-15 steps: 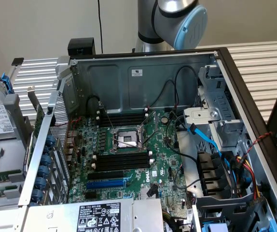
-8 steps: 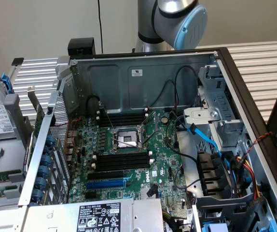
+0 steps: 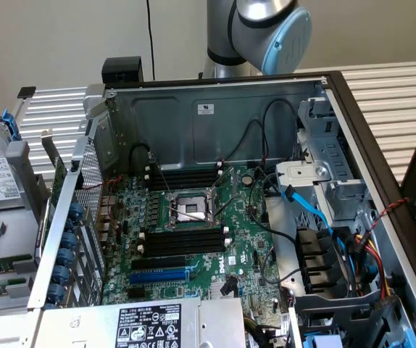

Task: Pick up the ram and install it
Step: 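Reach for the ram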

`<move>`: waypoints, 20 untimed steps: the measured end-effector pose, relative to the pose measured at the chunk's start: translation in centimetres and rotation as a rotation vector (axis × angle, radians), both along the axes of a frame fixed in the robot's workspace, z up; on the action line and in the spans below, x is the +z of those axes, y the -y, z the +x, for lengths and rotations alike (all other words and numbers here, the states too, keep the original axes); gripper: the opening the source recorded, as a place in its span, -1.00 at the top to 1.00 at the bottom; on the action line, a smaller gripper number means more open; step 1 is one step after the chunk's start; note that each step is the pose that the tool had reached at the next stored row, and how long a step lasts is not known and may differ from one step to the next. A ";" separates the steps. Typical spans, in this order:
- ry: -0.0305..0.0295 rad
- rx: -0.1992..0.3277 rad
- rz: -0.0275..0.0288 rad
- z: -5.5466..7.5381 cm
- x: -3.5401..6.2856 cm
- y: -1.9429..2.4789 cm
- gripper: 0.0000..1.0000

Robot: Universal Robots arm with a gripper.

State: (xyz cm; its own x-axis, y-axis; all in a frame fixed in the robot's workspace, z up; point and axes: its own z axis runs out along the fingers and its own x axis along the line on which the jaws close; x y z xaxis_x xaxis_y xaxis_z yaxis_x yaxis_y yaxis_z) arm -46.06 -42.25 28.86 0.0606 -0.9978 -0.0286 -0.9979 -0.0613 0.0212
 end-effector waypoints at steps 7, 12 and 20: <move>-0.0001 0.000 0.0001 0.0 -1.30 0.62 0.51; 0.0000 0.000 0.0002 0.0 -2.21 0.62 0.51; -0.0001 -0.001 0.0002 0.0 -3.66 0.62 0.51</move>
